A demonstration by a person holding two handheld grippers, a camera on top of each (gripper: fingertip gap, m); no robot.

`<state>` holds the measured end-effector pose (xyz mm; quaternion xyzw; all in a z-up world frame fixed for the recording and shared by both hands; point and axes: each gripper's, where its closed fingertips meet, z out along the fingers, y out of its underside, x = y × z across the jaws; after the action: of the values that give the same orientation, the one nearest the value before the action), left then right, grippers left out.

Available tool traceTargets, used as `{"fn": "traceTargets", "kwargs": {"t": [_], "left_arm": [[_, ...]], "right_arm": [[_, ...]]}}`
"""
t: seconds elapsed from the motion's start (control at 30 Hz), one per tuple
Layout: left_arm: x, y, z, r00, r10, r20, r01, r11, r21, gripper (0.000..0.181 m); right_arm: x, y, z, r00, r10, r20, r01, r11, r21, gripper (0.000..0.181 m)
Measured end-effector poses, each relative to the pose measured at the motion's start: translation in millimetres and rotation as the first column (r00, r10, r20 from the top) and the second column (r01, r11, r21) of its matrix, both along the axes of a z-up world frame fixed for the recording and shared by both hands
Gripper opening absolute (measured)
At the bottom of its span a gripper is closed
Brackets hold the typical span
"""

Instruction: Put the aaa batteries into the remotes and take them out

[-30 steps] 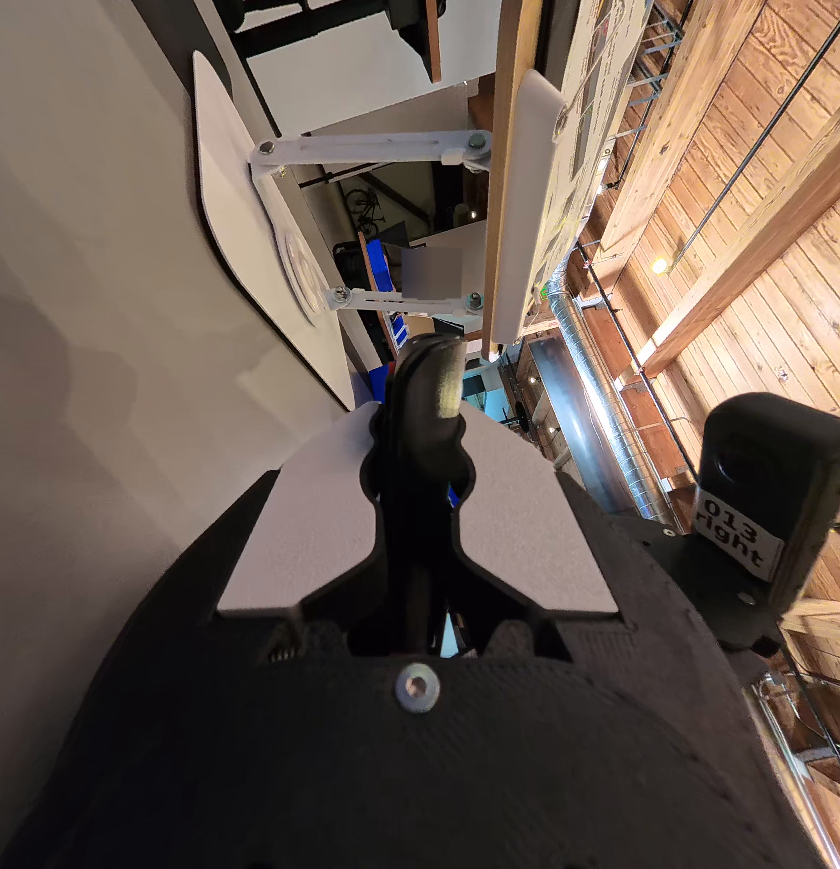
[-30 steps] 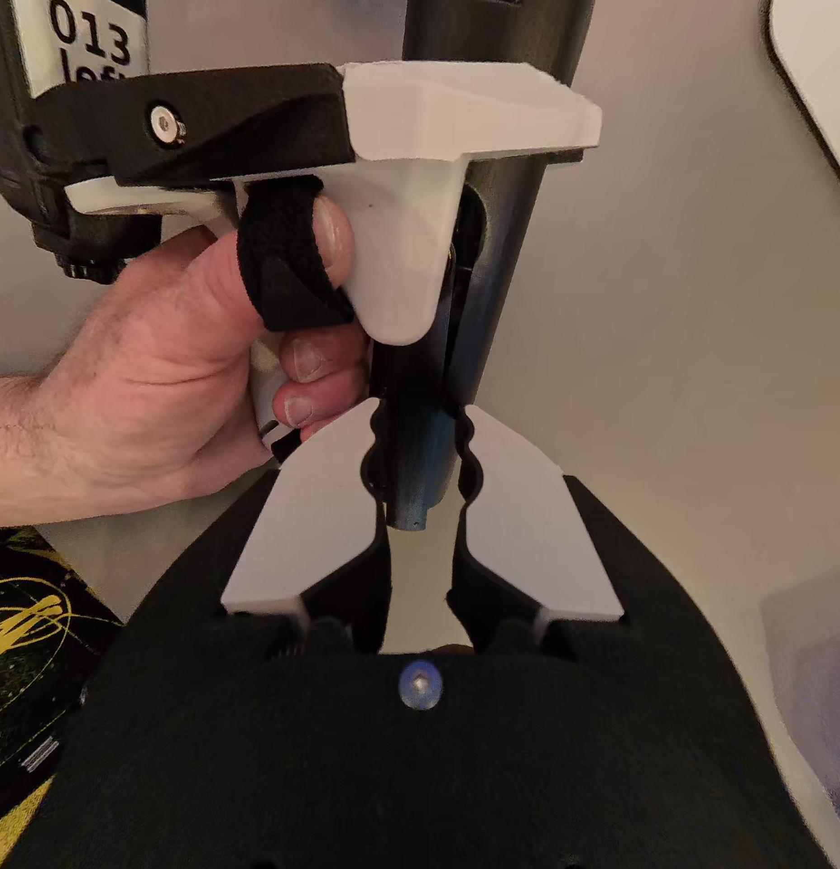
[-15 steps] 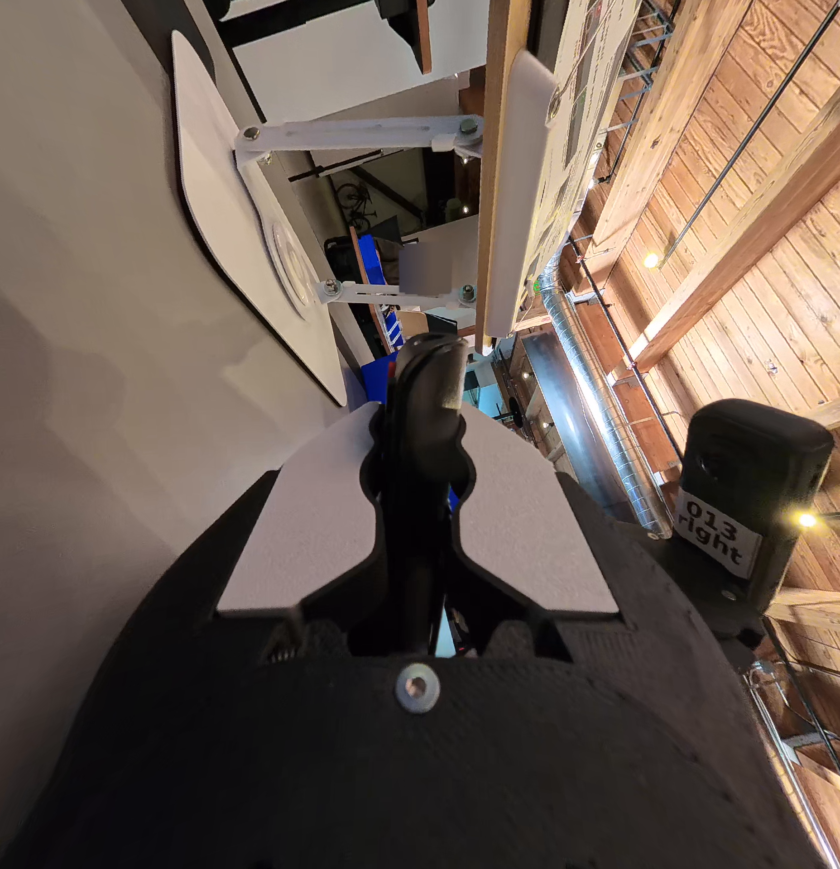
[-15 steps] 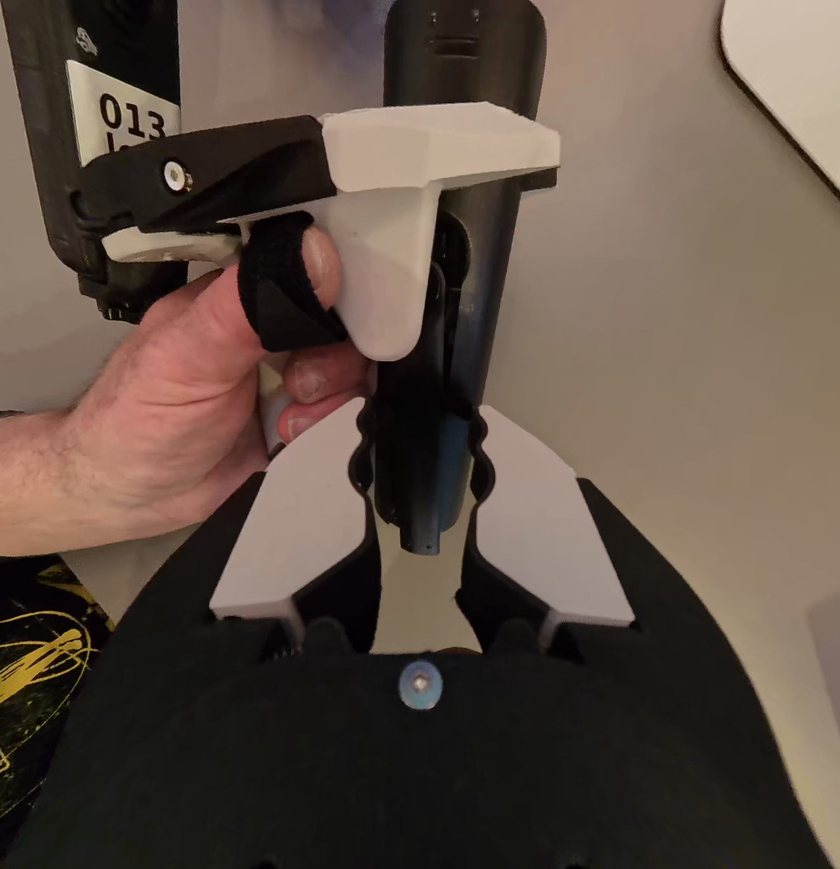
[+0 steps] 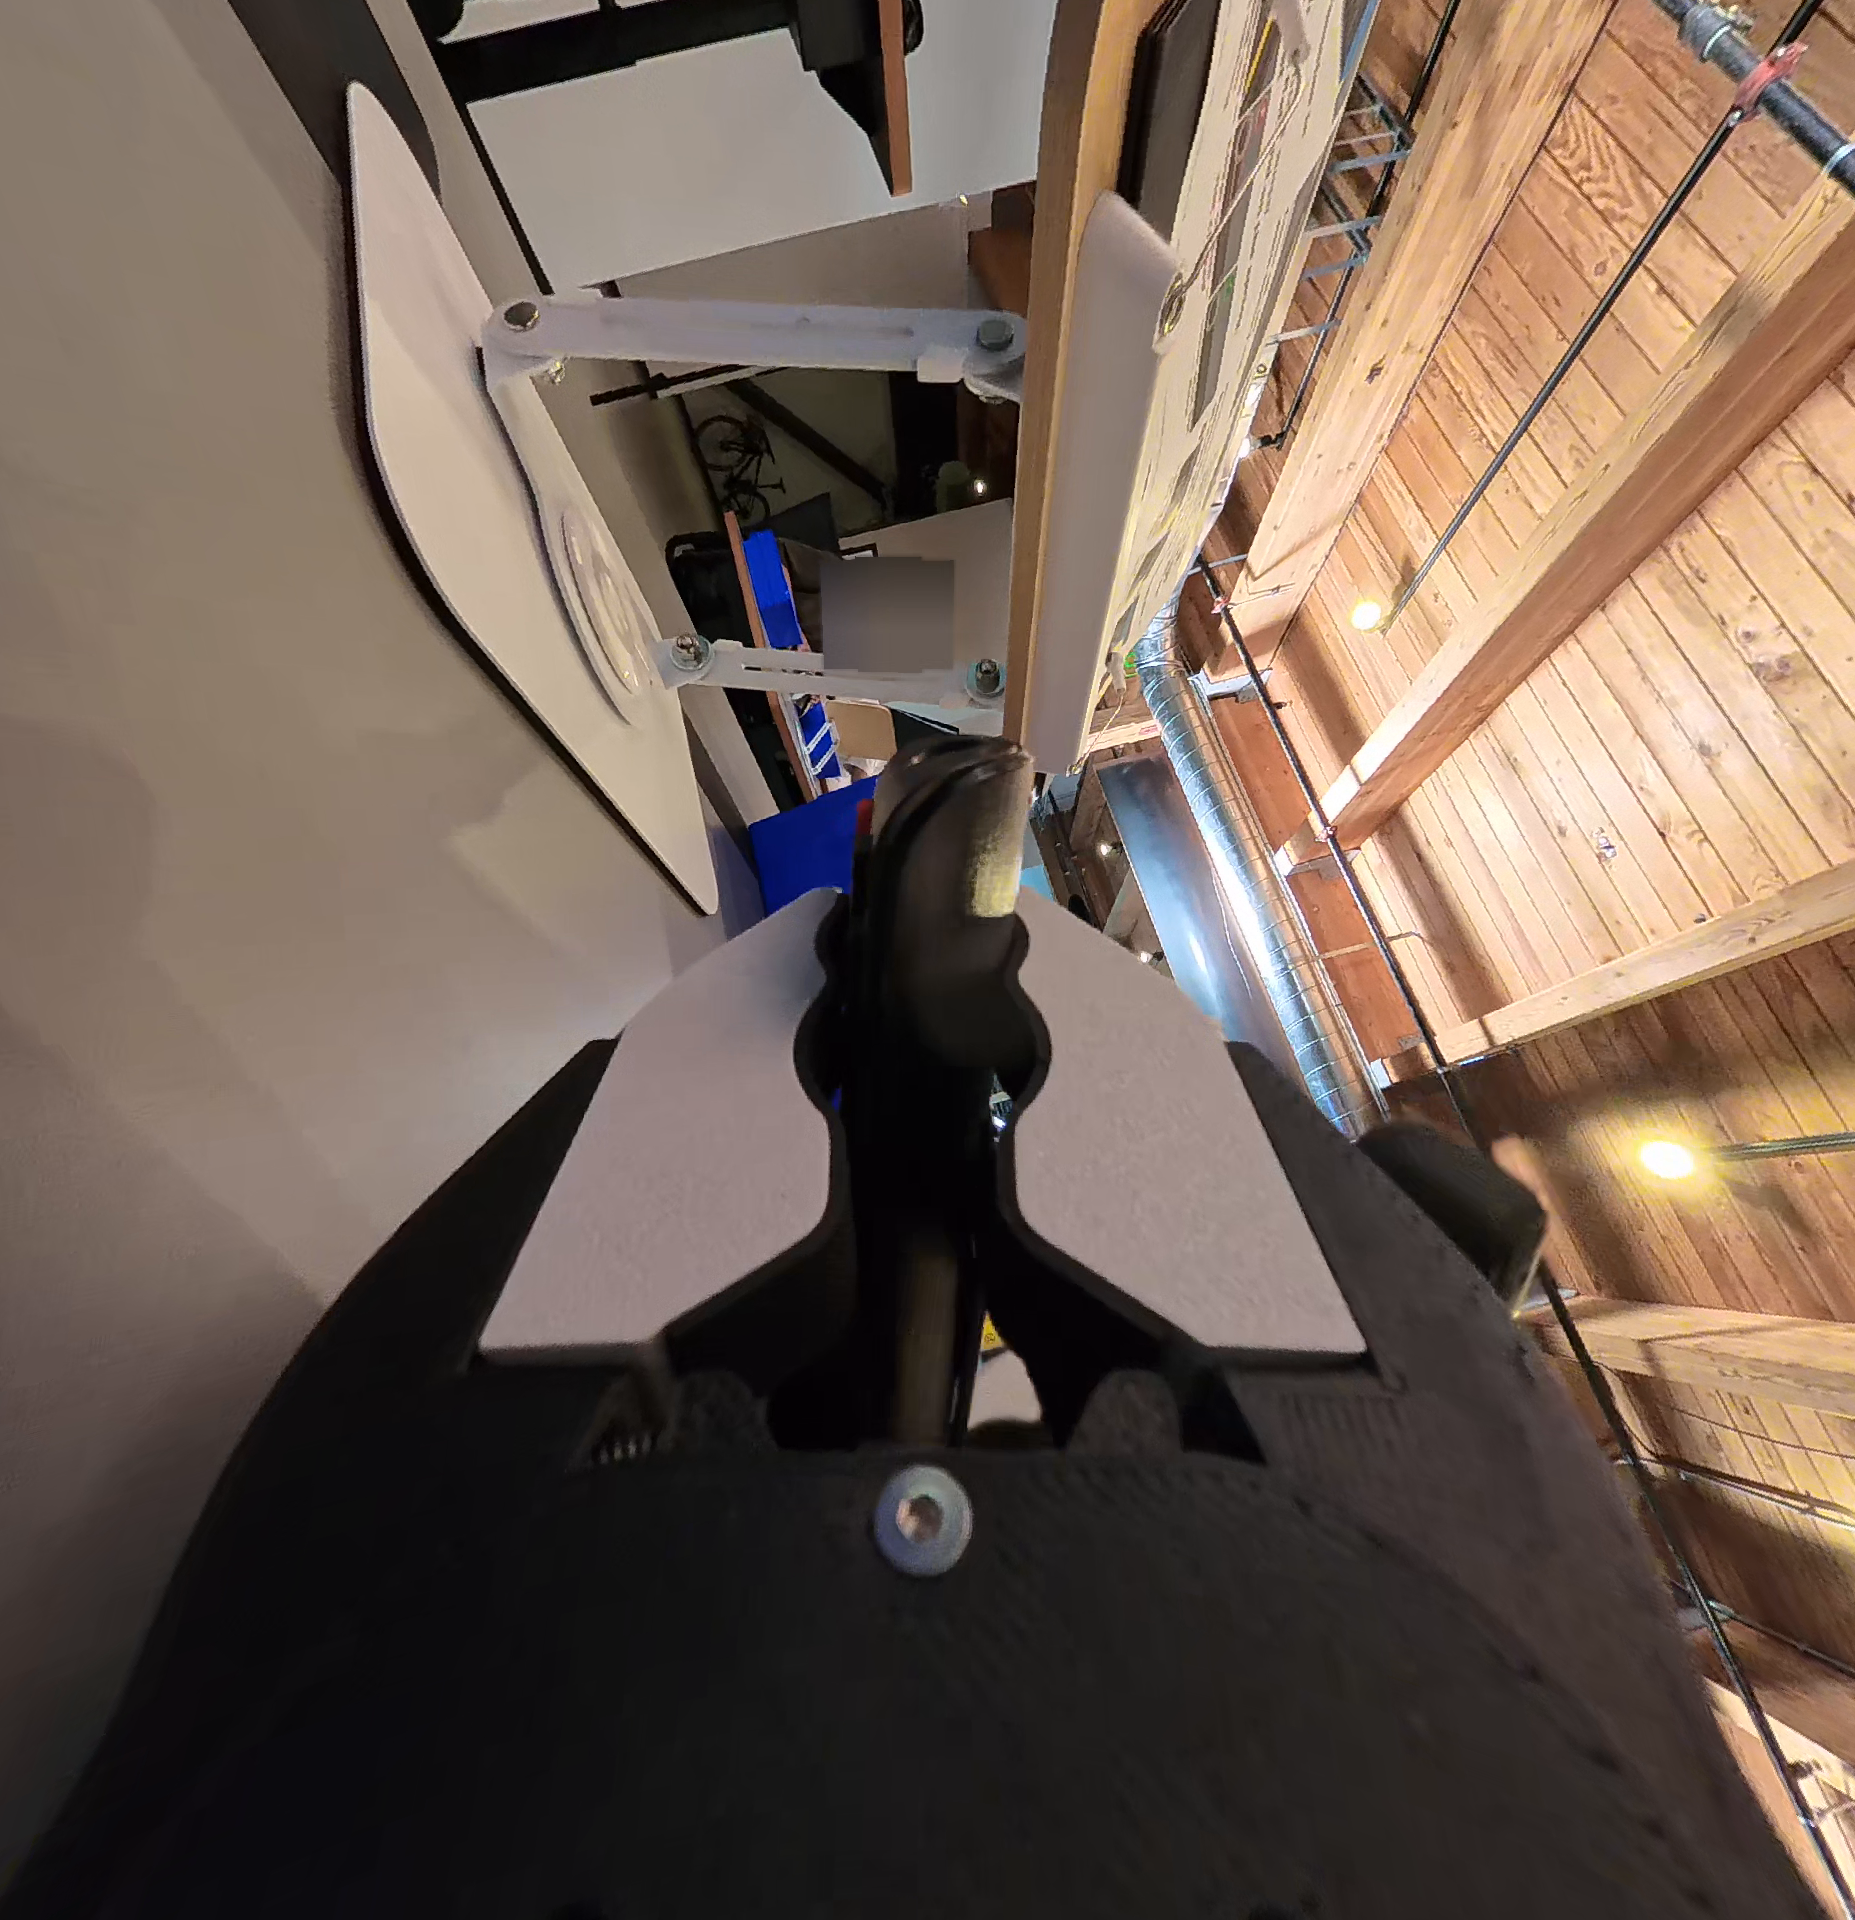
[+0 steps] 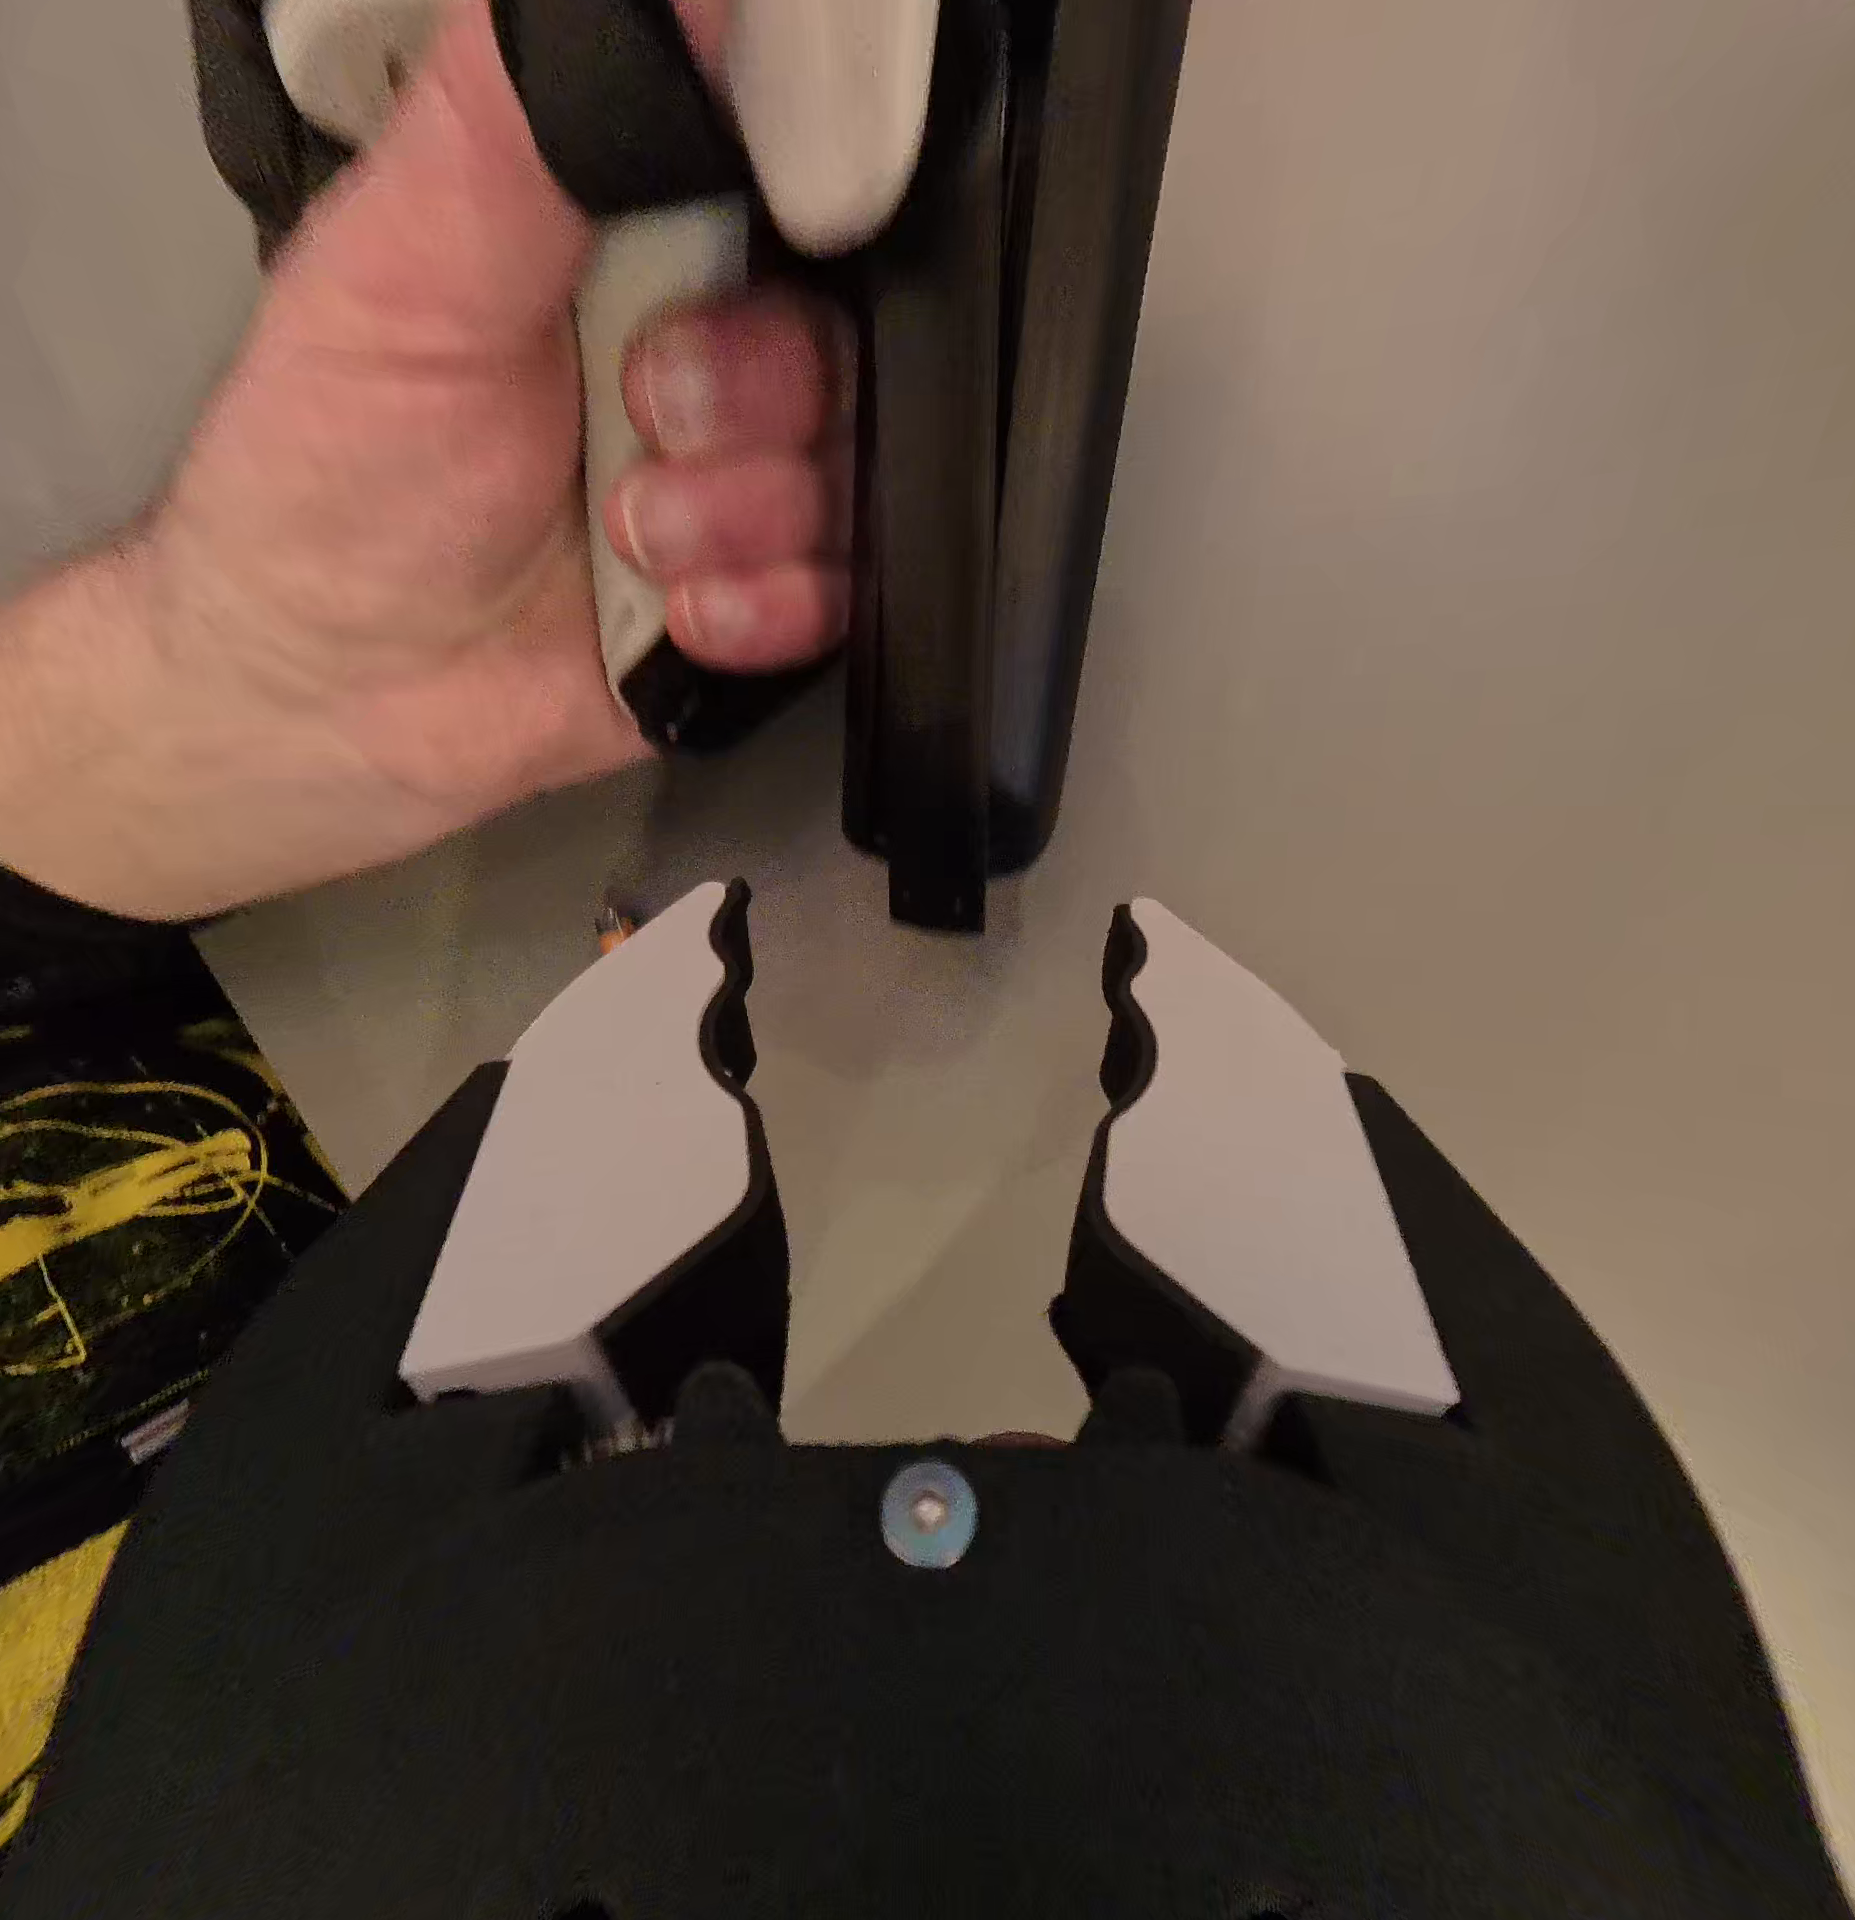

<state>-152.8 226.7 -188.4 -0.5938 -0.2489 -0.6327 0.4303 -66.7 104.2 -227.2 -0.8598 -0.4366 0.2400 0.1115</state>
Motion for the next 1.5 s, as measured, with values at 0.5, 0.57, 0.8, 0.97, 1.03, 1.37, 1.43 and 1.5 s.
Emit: {"fn": "traceTargets", "kwargs": {"t": [0.5, 0.57, 0.8, 0.97, 1.03, 1.37, 1.43, 1.5], "left_arm": [[4.6, -1.3, 0.0, 1.0, -0.014, -0.002, 0.014, 1.0, 0.002, 0.025], [5.0, -1.5, 1.2, 1.0, -0.017, 0.003, 0.017, 1.0, 0.006, 0.025], [9.8, -4.1, 10.6, 0.998, -0.053, 0.042, 0.051, 0.998, 0.036, 0.025], [16.8, -9.6, 27.7, 0.98, -0.119, 0.162, 0.108, 0.991, 0.075, 0.024], [18.4, -12.8, 38.3, 0.97, -0.143, 0.196, 0.125, 0.987, 0.102, 0.024], [27.9, -27.3, 72.0, 0.926, -0.226, 0.303, 0.173, 0.966, 0.194, 0.024], [27.4, -27.8, 73.2, 0.926, -0.228, 0.302, 0.173, 0.965, 0.196, 0.024], [28.8, -28.2, 72.4, 0.926, -0.231, 0.299, 0.177, 0.964, 0.196, 0.024]], "right_arm": [[-13.1, -28.3, -12.9, 0.997, 0.068, -0.039, -0.069, 0.997, -0.027, 0.061], [-12.7, -28.0, -13.0, 0.997, 0.059, -0.053, -0.06, 0.998, -0.034, 0.061], [-8.0, -9.5, 7.7, 0.932, -0.1, -0.349, 0.067, 0.992, -0.103, 0.067], [-9.7, -11.5, 12.8, 0.807, -0.051, -0.589, 0.036, 0.999, -0.038, 0.071], [-14.1, -14.0, 20.3, 0.724, -0.074, -0.686, 0.051, 0.997, -0.054, 0.077], [-28.6, -14.9, 55.1, 0.463, -0.061, -0.884, 0.063, 0.997, -0.036, 0.067], [-30.5, -15.7, 58.9, 0.437, -0.051, -0.898, 0.064, 0.998, -0.026, 0.066], [-31.0, -17.3, 61.1, 0.424, -0.049, -0.904, 0.063, 0.998, -0.025, 0.063]]}}
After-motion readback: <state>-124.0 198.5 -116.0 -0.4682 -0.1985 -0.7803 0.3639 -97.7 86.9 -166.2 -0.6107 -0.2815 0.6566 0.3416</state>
